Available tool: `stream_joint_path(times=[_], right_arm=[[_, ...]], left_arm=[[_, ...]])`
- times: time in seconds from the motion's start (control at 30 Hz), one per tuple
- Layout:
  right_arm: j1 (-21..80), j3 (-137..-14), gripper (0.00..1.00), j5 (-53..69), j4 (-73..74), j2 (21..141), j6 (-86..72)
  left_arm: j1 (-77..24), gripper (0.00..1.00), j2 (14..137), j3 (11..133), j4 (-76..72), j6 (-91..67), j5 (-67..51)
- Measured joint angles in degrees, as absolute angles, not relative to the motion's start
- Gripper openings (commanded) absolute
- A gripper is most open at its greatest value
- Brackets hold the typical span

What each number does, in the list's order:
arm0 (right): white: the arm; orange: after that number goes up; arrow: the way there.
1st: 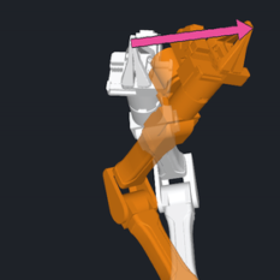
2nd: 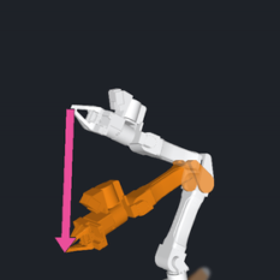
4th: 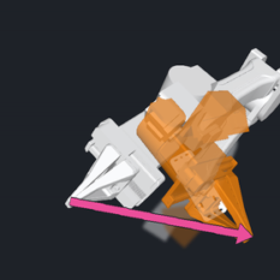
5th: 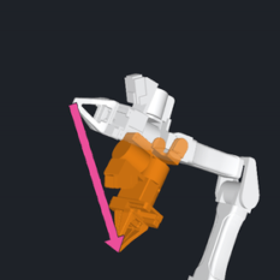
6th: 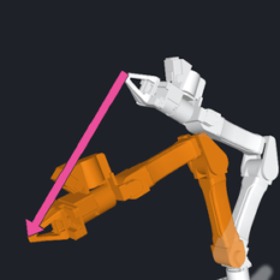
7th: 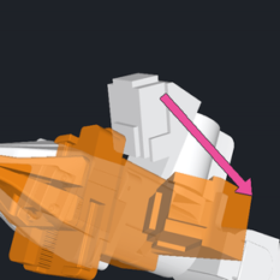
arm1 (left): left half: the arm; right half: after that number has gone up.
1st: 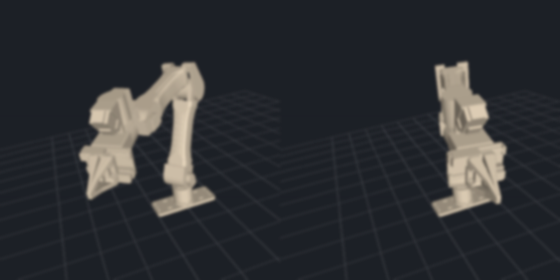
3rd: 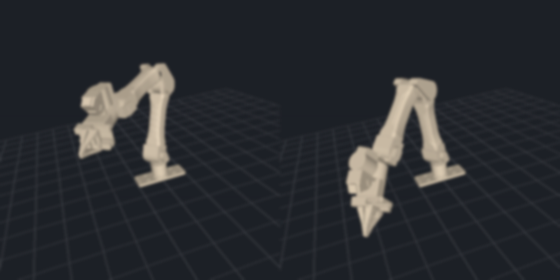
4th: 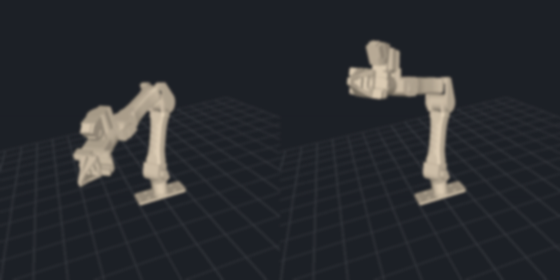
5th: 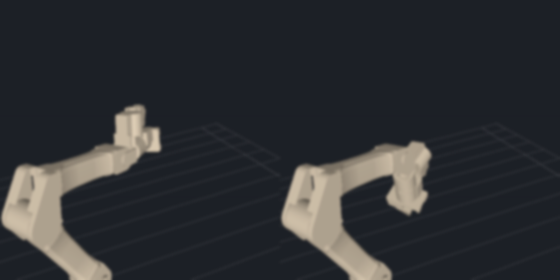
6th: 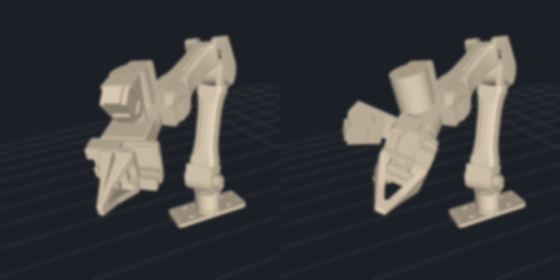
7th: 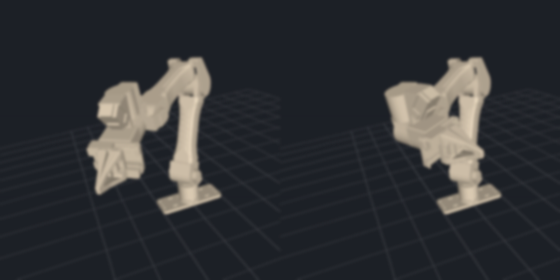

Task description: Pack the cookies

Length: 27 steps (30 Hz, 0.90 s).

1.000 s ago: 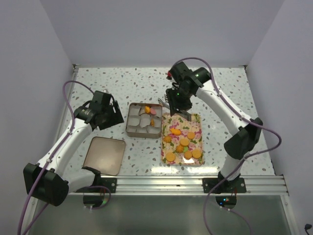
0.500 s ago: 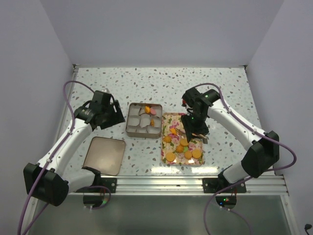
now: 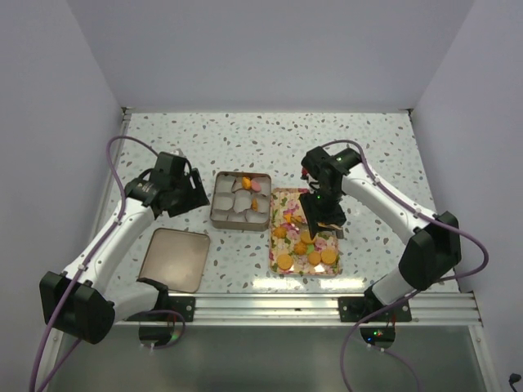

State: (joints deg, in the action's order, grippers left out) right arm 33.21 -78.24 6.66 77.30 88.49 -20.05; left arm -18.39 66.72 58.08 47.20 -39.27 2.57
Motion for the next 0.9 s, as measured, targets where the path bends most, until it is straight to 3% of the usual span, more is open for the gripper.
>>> stream_joint_path(times=[0.67, 0.9], right_arm=[[33.21, -78.50, 0.52, 7.05, 77.08, 96.05, -17.89], [33.21, -80.42, 0.37, 7.09, 77.03, 97.49, -17.21]], left_arm=[[-18.39, 0.72, 66.43, 57.10, 47.22, -39.33, 2.61], [-18.39, 0.72, 66.67, 57.10, 47.20, -39.35, 2.63]])
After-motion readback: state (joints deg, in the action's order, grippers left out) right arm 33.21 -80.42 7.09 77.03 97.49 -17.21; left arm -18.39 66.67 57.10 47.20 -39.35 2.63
